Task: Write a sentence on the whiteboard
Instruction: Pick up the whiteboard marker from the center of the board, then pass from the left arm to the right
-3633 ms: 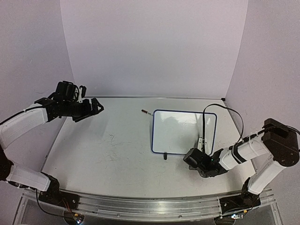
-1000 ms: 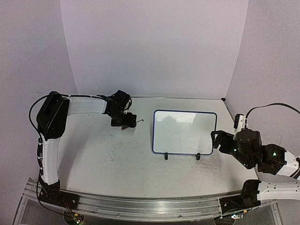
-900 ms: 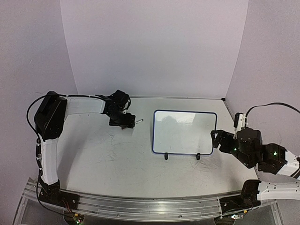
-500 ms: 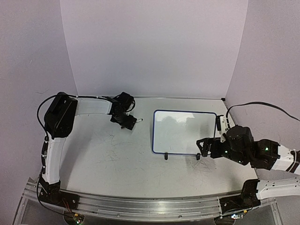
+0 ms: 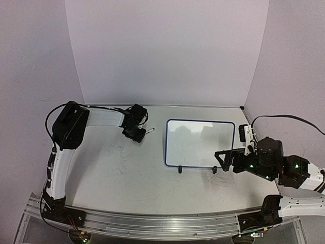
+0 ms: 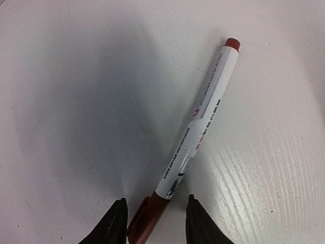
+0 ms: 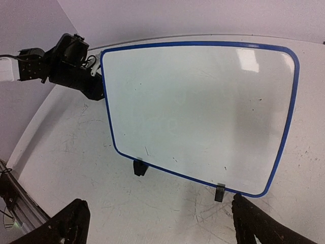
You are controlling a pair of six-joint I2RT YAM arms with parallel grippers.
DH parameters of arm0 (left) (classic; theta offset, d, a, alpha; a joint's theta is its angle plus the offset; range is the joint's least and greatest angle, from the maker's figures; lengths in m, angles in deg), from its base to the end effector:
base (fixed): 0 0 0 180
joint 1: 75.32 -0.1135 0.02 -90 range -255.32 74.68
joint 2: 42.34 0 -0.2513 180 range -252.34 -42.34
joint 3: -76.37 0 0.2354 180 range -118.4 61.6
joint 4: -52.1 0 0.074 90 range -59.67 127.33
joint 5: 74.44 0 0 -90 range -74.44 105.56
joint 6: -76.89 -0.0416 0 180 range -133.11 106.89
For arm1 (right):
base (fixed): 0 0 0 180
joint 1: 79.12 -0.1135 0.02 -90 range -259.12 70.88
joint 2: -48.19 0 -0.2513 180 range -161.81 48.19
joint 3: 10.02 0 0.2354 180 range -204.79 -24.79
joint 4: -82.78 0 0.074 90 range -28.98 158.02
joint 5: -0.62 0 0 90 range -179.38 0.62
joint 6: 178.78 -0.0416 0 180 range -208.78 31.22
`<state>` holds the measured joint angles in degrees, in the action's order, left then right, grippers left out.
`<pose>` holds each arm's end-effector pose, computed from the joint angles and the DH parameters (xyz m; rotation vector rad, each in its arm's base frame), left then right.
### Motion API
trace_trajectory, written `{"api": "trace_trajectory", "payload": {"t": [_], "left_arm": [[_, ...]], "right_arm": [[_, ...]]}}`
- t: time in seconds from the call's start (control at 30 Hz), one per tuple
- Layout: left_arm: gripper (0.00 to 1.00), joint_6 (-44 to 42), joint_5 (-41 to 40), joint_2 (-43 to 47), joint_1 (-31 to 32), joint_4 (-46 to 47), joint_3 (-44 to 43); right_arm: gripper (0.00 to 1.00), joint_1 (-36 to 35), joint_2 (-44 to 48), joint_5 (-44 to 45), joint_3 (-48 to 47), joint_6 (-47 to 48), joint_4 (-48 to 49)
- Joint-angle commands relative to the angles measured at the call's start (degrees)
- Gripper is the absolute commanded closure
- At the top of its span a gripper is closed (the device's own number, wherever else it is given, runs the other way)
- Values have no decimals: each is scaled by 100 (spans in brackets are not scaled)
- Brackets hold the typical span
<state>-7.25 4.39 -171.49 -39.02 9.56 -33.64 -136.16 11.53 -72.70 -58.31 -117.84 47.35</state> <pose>0.3719 -0.2632 0.1301 0.6236 2.5377 0.0013 0.0933 0.1220 0.2651 -0.3016 2.0109 0.6839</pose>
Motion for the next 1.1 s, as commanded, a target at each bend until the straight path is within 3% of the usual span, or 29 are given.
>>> {"api": "trace_trajectory", "payload": {"t": [0.0, 0.23, 0.4, 0.5, 0.63, 0.73, 1.07], "left_arm": [[77, 539, -225, 570, 52, -123, 795], [95, 1136, -304, 1877, 53, -106, 2062], [100, 1304, -300, 3261, 53, -35, 2741], [100, 1299, 145, 4407, 69, 350, 3235], [100, 1249, 1265, 5874, 235, 1330, 4183], [100, 905, 2032, 6567, 527, 1696, 4606], [100, 456, 3167, 6555, 1606, 1589, 4415]], "right_arm": [[2, -18, 299, 748, -302, 209, 235], [2, -16, -527, 1769, -816, 405, 388], [2, -17, -1456, 1293, -1357, 805, 389], [2, -13, -1782, 824, -1603, 674, 378], [2, 36, -2059, -201, -1965, 571, 549], [2, 273, -2474, -1466, -2473, 586, 522], [2, 1020, -3385, -4768, -3171, 600, 514]]}}
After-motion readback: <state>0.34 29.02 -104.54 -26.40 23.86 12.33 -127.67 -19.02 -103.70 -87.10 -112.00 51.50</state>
